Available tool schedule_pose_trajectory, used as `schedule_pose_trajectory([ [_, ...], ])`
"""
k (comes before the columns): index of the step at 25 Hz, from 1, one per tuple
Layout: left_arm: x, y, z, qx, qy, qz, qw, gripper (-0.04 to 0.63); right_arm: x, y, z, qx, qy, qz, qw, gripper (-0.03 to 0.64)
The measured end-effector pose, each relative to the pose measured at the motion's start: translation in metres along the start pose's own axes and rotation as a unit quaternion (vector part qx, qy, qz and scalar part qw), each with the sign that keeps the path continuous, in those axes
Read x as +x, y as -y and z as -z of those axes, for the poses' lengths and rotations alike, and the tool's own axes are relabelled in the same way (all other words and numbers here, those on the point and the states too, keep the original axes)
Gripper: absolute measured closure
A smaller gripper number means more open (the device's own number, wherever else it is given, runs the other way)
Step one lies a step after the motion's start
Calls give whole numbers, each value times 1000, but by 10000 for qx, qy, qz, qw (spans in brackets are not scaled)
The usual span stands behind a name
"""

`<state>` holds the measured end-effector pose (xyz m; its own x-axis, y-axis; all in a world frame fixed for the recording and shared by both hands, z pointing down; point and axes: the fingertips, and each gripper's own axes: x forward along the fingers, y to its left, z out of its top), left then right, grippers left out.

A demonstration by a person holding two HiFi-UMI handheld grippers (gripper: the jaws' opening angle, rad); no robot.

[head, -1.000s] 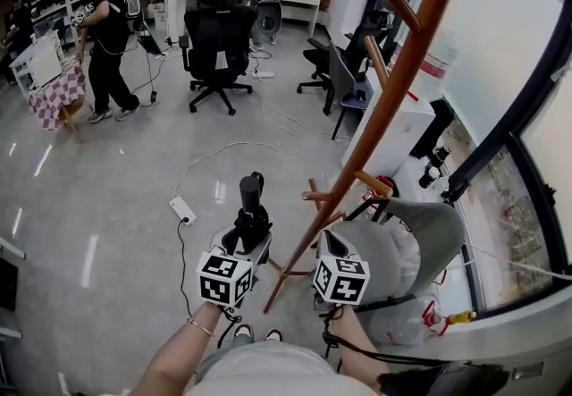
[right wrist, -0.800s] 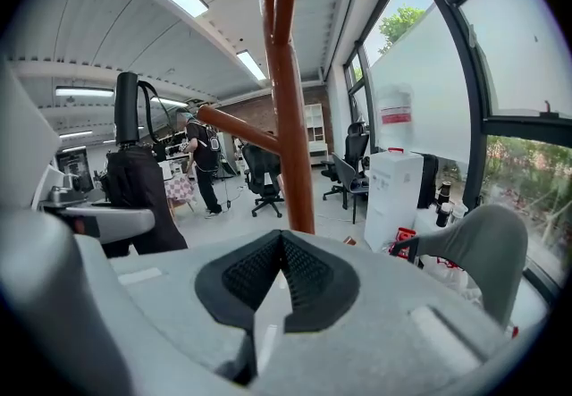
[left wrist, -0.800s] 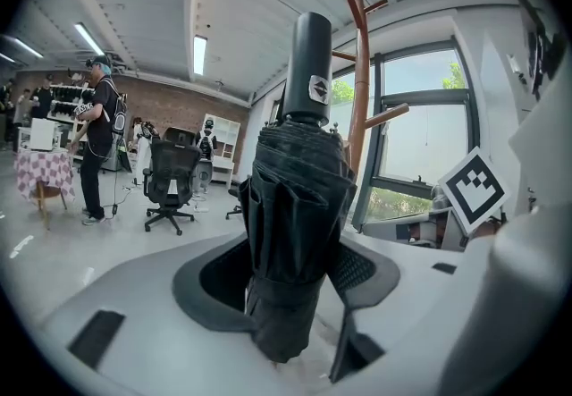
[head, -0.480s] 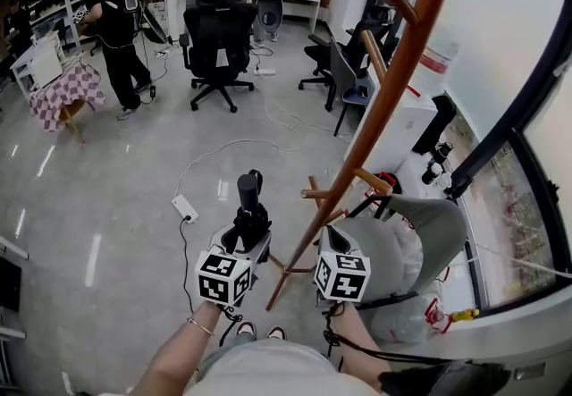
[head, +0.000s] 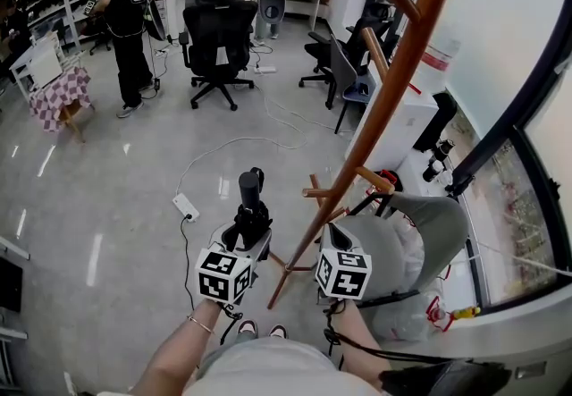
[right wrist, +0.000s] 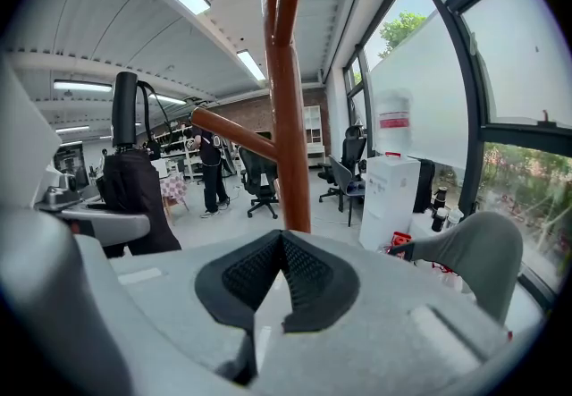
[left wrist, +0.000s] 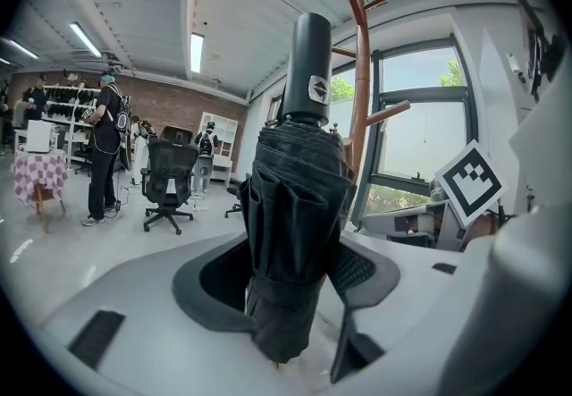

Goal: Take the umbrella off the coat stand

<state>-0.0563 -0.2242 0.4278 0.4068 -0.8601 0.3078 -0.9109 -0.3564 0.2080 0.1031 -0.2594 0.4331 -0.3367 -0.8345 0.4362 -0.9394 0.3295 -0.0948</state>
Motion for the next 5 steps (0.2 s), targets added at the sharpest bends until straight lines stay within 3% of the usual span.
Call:
schedule_pose_trajectory([
  [5, 1, -1, 3, -10, -9, 37, 10000, 353, 0, 1, 2, -1, -7, 12, 10000, 612],
])
